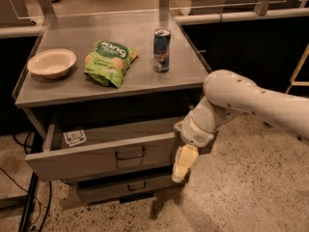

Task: Open top drawer

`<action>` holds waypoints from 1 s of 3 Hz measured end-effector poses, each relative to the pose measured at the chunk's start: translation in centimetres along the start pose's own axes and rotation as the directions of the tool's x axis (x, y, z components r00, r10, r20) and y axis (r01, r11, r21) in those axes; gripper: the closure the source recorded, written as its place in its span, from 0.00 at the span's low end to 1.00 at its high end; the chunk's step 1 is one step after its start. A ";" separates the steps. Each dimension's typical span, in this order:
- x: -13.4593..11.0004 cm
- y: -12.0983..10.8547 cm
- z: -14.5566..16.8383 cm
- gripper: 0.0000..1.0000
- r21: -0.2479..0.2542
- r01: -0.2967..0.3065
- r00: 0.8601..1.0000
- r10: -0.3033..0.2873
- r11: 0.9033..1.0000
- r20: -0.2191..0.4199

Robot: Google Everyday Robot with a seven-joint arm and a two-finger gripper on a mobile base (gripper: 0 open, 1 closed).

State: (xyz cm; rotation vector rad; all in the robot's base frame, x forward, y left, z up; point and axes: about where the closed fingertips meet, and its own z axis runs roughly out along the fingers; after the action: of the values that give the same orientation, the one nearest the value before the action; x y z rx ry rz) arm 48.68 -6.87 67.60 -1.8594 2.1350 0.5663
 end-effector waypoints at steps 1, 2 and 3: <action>-0.3 4.6 -2.5 0.00 -0.033 0.024 0.999 -0.023 0.999 0.023; -0.3 5.0 -2.9 0.00 -0.031 0.024 0.999 -0.023 0.999 0.027; -0.5 3.8 -3.1 0.00 -0.016 0.026 0.999 -0.025 1.000 0.029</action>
Offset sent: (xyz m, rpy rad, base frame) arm -0.0406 -0.0031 0.0274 0.0273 0.0157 0.0304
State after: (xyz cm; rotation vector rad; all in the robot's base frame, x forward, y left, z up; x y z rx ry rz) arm 45.14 -7.45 71.06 -1.8729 2.0917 0.6022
